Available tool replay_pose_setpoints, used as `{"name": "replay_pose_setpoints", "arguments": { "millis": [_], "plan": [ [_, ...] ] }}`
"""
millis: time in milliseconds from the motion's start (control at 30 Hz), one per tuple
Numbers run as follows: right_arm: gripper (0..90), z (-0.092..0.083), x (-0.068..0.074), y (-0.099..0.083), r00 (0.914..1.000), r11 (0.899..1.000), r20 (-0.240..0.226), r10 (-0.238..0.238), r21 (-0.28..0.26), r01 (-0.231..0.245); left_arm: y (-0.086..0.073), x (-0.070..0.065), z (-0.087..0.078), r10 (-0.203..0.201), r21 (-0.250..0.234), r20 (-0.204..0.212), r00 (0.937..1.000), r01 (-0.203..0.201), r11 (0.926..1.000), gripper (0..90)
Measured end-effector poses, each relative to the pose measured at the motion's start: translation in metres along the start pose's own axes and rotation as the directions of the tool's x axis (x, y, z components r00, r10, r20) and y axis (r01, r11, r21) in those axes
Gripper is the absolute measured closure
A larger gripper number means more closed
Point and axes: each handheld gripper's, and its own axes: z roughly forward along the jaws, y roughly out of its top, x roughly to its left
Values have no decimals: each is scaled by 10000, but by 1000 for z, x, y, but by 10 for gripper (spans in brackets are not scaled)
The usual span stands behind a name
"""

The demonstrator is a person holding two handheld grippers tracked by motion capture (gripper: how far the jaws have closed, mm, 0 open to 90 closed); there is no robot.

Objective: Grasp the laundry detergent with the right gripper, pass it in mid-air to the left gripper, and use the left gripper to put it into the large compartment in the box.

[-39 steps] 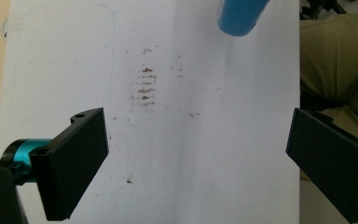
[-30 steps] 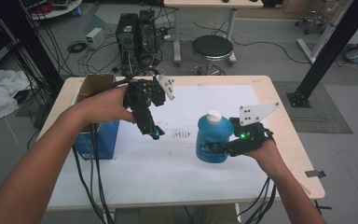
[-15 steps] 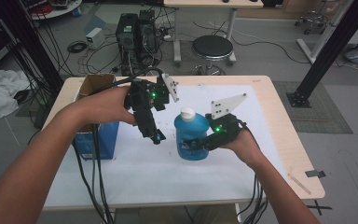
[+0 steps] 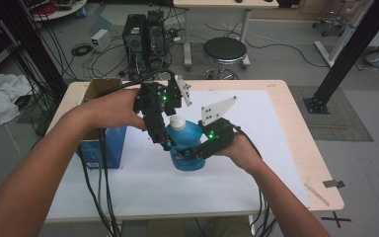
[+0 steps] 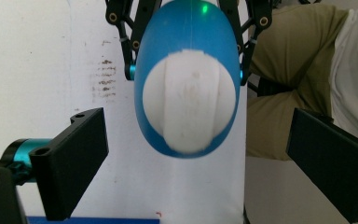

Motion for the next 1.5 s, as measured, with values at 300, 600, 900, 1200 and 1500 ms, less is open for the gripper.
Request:
{"name": "replay_pose_setpoints", "arguments": {
  "millis": [300, 600, 900, 1200, 1500],
  "plan": [
    [442, 9, 0, 7, 9997, 10000, -214, -74, -25, 73, 6, 2, 6, 117, 295, 51, 9999, -118, 9995, 56],
    [442, 9, 0, 9, 9997, 9999, -209, -102, -13, 102, 11, 3, 13, 260, 483, 39, 9997, -261, 9985, 56],
    [441, 9, 1, 9, 9997, 9999, -235, -106, 36, 107, 13, 3, 19, 465, 749, 109, 9989, -472, 9961, 57],
    [441, 7, 2, 9, 9997, 9999, -235, -99, 45, 100, 14, 3, 24, 595, 915, 258, 9979, -616, 9939, 125],
    [441, 6, 2, 9, 9997, 9999, -211, -101, 35, 102, 14, 3, 24, 637, 896, 231, 9977, -655, 9938, 159]
  ]
}}
